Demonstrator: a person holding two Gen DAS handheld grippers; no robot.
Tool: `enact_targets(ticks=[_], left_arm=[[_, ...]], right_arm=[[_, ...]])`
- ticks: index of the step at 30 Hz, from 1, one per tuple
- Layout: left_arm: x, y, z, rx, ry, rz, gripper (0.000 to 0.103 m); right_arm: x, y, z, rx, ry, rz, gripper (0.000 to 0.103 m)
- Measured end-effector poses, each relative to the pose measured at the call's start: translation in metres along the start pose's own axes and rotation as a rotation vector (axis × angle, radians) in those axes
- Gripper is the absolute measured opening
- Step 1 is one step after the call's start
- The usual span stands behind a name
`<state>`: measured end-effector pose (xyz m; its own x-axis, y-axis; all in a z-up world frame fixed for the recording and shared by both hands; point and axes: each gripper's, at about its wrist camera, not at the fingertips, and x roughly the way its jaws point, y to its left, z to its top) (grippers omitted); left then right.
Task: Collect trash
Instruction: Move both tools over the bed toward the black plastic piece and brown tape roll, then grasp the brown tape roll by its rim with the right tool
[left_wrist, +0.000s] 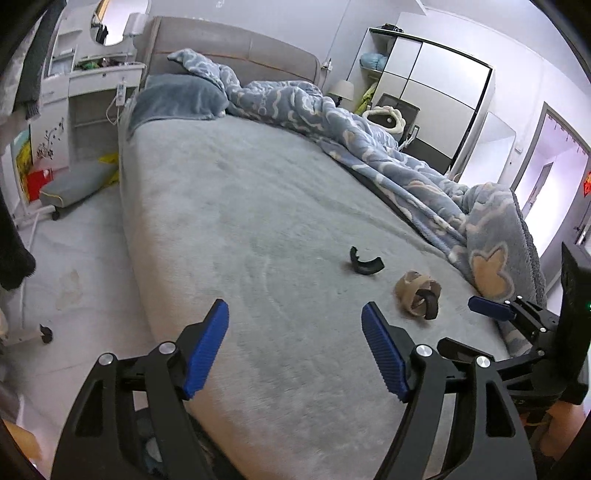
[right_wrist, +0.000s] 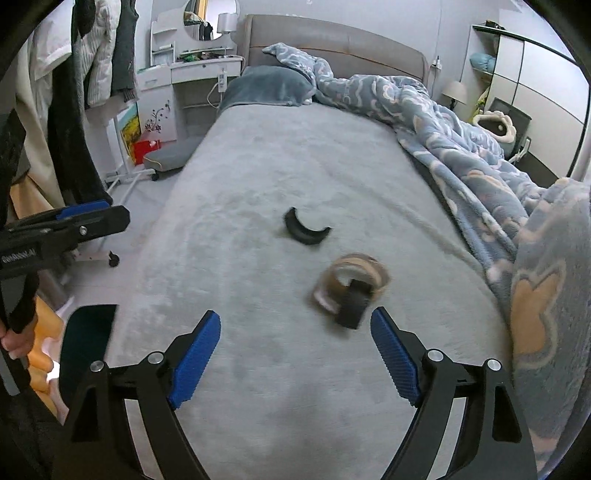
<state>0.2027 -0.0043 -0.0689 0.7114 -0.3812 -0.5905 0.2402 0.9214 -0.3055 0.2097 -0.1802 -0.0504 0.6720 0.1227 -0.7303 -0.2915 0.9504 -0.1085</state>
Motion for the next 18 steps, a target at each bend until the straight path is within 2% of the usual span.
enact_targets(ticks=[5,14,16,18], left_arm=[[0.016,-0.008,0.003,-0.033,0.027,-0.028,0.078],[0.044,-0.019,0.008,-0.029,0.058,-0.033,0.079],[0.049,-0.019,0.008,-0.039,0.067,-0.036,0.079],[0.055,-0.021,0.009,-0.040,0.073,-0.031,0.079]], right_arm=[[0.014,-0.018,0.005,0.015,0.010,0.019,0.084],[0.044,-0.019,0.008,-0.079,0.057,-0.011,0.084],[0.050,-0.018,0.009,-0.090,0.067,-0.012,0.080],[0.058,-0.017,0.009,-0.104,0.088,-0.023,0.071]])
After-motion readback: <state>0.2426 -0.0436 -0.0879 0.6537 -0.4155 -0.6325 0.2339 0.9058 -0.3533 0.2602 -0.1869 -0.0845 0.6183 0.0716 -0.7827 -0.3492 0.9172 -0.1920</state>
